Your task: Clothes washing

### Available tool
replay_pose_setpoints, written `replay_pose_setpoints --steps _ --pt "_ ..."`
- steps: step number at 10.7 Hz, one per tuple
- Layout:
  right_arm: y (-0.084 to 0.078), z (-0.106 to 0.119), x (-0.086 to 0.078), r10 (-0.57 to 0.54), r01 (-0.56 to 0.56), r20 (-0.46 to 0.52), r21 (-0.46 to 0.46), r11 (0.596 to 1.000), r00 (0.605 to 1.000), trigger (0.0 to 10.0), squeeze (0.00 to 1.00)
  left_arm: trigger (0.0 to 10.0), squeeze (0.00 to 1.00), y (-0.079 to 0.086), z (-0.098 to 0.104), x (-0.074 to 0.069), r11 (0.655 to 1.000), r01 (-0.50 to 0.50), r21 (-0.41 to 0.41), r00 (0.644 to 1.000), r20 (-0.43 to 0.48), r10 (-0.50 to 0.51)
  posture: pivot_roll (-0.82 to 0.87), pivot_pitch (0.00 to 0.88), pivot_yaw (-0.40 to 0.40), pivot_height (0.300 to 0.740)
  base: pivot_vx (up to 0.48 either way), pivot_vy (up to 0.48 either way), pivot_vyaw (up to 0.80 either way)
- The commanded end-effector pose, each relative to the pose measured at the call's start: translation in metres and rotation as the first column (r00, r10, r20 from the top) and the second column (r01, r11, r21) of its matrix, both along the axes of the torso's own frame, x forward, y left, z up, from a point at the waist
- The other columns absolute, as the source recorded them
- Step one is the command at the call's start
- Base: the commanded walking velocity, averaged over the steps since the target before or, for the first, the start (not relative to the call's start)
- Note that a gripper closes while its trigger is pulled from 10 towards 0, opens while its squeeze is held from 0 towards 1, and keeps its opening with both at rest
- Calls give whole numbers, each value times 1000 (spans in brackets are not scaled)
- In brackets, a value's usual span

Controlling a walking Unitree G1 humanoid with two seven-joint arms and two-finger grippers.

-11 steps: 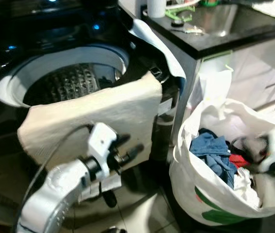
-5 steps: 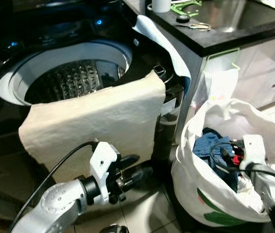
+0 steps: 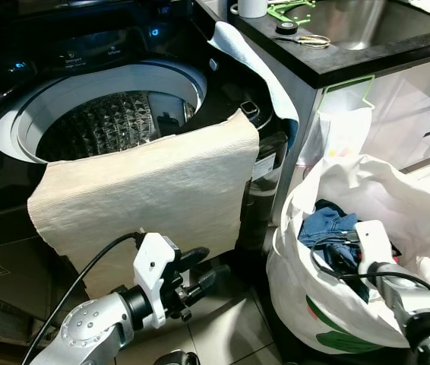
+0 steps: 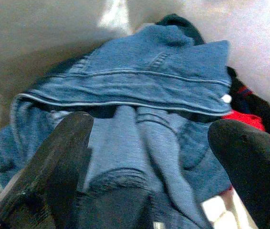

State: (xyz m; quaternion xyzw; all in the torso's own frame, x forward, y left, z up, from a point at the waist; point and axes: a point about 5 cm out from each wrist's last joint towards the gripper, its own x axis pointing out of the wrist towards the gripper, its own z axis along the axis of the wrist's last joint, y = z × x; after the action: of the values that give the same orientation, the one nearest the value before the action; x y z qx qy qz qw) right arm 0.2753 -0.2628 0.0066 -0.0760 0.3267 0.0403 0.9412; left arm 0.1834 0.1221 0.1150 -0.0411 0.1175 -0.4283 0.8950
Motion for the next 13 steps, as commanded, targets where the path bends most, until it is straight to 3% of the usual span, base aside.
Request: replay_pose_setpoints --steps 1,2,5,6,9,13 --pt "8 -10 -5 40 -40 -50 8 999 998 10000 0 10000 0 1 1 0 1000 18 13 1000 13 -18 5 74 73 740 0 0 0" --pt "15 -23 -16 80 -82 -129 -14 997 988 10000 0 10000 0 0 2 0 1000 19 18 1000 14 -19 13 72 68 740 0 0 0" --pt "11 -31 -24 32 -37 -178 -28 999 983 10000 0 10000 0 0 7 1 1000 23 11 1000 17 -23 16 72 63 740 0 0 0" --pt "10 -32 -25 24 -31 -183 -37 999 983 0 0 10000 0 0 7 2 1000 21 11 1000 17 -21 15 73 64 740 0 0 0" --pt "7 -32 -26 24 -34 -189 -48 998 982 0 0 10000 0 -1 4 -1 999 41 15 999 4 -41 12 71 63 740 0 0 0" --pt "2 -40 -40 21 -32 -300 -30 999 954 0 0 10000 0 -2 -1 -3 998 63 28 998 -8 -63 14 76 61 740 0 0 0"
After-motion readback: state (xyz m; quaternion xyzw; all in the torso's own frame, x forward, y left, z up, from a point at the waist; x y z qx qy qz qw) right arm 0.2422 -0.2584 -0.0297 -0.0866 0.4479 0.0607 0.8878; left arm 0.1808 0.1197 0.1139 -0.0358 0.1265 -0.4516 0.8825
